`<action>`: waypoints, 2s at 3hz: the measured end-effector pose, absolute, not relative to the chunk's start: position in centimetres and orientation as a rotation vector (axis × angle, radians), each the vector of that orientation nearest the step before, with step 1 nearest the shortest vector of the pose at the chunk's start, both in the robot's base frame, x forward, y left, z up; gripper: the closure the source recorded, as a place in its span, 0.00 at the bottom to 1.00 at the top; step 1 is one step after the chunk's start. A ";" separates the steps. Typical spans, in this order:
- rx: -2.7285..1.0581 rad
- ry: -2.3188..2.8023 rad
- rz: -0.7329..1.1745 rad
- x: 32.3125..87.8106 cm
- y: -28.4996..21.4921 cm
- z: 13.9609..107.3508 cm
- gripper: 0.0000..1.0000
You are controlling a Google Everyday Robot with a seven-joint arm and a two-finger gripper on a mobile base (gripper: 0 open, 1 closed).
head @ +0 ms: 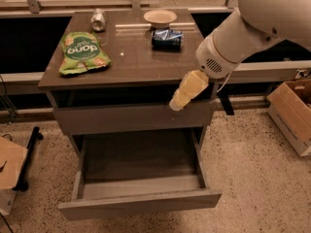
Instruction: Place green rice chip bag into middle drawer
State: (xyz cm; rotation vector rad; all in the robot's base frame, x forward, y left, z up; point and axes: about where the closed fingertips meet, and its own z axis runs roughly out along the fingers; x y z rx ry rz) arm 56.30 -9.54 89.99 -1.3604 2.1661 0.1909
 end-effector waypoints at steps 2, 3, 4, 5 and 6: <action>-1.254 2.171 0.250 57.5 -8.4 89.1 0.00; -1.122 2.140 0.341 60.7 -5.0 88.7 0.00; -1.059 2.087 0.421 64.4 -1.3 88.9 0.00; -1.079 2.006 0.504 68.2 3.6 89.6 0.00; -1.080 2.019 0.502 68.1 4.5 88.8 0.00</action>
Offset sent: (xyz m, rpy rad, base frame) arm 0.0402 0.0322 -0.0272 0.2477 -0.0010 -0.1870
